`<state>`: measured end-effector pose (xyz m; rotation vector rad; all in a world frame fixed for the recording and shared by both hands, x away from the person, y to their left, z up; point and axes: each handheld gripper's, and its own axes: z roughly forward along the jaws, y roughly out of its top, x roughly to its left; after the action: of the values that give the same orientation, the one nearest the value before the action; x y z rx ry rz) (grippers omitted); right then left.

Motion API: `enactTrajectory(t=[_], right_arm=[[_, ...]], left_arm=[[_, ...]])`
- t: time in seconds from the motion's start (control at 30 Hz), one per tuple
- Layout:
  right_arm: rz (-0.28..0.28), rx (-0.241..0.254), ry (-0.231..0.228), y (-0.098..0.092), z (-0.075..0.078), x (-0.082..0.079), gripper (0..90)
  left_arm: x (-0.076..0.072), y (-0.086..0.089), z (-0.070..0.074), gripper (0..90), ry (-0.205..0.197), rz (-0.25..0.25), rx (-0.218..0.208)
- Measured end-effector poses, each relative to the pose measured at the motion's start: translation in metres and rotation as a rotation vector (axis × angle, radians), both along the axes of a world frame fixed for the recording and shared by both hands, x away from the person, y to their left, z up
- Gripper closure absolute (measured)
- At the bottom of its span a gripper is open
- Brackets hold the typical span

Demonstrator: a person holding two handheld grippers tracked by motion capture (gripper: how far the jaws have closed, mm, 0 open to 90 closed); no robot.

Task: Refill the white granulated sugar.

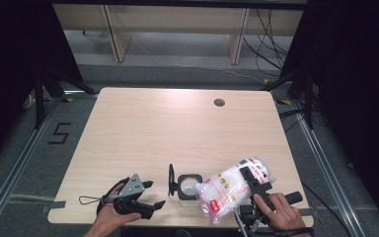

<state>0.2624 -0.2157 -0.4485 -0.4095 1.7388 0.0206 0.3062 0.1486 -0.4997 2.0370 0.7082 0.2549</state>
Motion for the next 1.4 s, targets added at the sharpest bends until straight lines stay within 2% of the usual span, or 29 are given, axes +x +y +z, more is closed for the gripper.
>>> enactTrajectory(t=[0.17,0.2,0.23,0.27,0.37,0.4,0.43,0.47,0.5,0.53,0.57,0.6,0.73,0.8,0.83,0.9,0.93,0.97,1.0,1.1,1.17,1.4], right_arm=[[0.012,-0.010,-0.001,0.0008,0.0000,0.0007,42.6],[-0.023,0.063,0.012,-0.0019,-0.0058,-0.0009,42.6],[-0.023,0.063,0.012,-0.0019,-0.0058,-0.0009,42.6],[-0.007,0.037,0.008,-0.0011,-0.0040,0.0001,42.6],[-0.007,0.036,0.009,-0.0011,-0.0039,0.0002,42.6],[0.018,-0.005,-0.001,0.0004,-0.0009,0.0015,42.6],[-0.021,0.058,0.017,-0.0020,-0.0057,-0.0005,42.6],[-0.049,0.065,0.030,-0.0020,-0.0061,-0.0021,42.6],[-0.018,-0.019,0.015,0.0010,0.0001,-0.0007,42.6],[-0.004,-0.025,0.013,0.0010,0.0003,0.0002,42.6],[-0.020,0.009,0.020,-0.0003,-0.0022,-0.0004,42.7],[-0.022,0.023,0.024,-0.0008,-0.0032,-0.0003,42.7],[-0.029,0.006,0.022,0.0000,-0.0020,-0.0010,42.6],[-0.013,0.001,0.014,0.0002,-0.0017,-0.0003,42.7],[-0.015,0.044,0.011,-0.0014,-0.0050,-0.0003,42.6],[0.010,0.003,-0.013,0.0003,-0.0013,0.0002,42.6],[-0.019,0.001,0.003,0.0005,-0.0010,-0.0014,42.6],[0.004,0.008,-0.017,0.0001,-0.0014,-0.0004,42.7],[-0.024,0.004,0.003,0.0001,-0.0009,-0.0021,42.6],[-0.009,-0.004,-0.013,0.0001,0.0003,-0.0015,42.7],[-0.031,-0.007,0.004,0.0003,0.0000,-0.0027,42.6],[-0.027,0.001,0.007,0.0002,-0.0009,-0.0024,42.7]], left_arm=[[-0.0005,0.0003,0.0002,20.5,0.014,0.005,-0.001],[-0.0006,0.0001,0.0002,20.5,0.015,0.006,-0.001],[-0.0006,0.0001,0.0002,20.5,0.015,0.006,-0.001],[-0.0003,0.0001,-0.0001,20.5,0.012,0.005,-0.003],[-0.0005,0.0001,0.0002,20.5,0.013,0.006,0.001],[-0.0006,0.0001,0.0003,20.5,0.014,0.007,0.001],[-0.0007,0.0000,0.0002,20.5,0.015,0.008,-0.002],[-0.0002,0.0004,0.0006,20.5,0.005,0.002,0.005],[0.0000,0.0006,0.0006,20.5,0.004,-0.002,0.006],[-0.0006,0.0002,0.0003,20.5,0.013,0.005,0.000],[-0.0007,0.0002,0.0003,20.5,0.015,0.007,-0.001],[-0.0007,0.0001,0.0003,20.5,0.015,0.007,-0.001],[-0.0007,0.0002,0.0002,20.5,0.015,0.007,0.000],[-0.0007,0.0002,0.0002,20.5,0.015,0.006,0.000],[-0.0007,0.0002,0.0002,20.5,0.015,0.006,0.000],[-0.0007,0.0001,0.0001,20.5,0.015,0.007,0.000],[-0.0009,0.0000,0.0000,20.5,0.018,0.009,-0.002],[-0.0007,0.0002,0.0002,20.5,0.014,0.008,0.002],[-0.0009,0.0000,0.0000,20.5,0.017,0.009,-0.001],[-0.0009,0.0000,0.0000,20.5,0.018,0.009,-0.002],[-0.0009,0.0001,0.0000,20.5,0.018,0.009,-0.001],[-0.0008,0.0003,0.0002,20.5,0.015,0.007,-0.001]])
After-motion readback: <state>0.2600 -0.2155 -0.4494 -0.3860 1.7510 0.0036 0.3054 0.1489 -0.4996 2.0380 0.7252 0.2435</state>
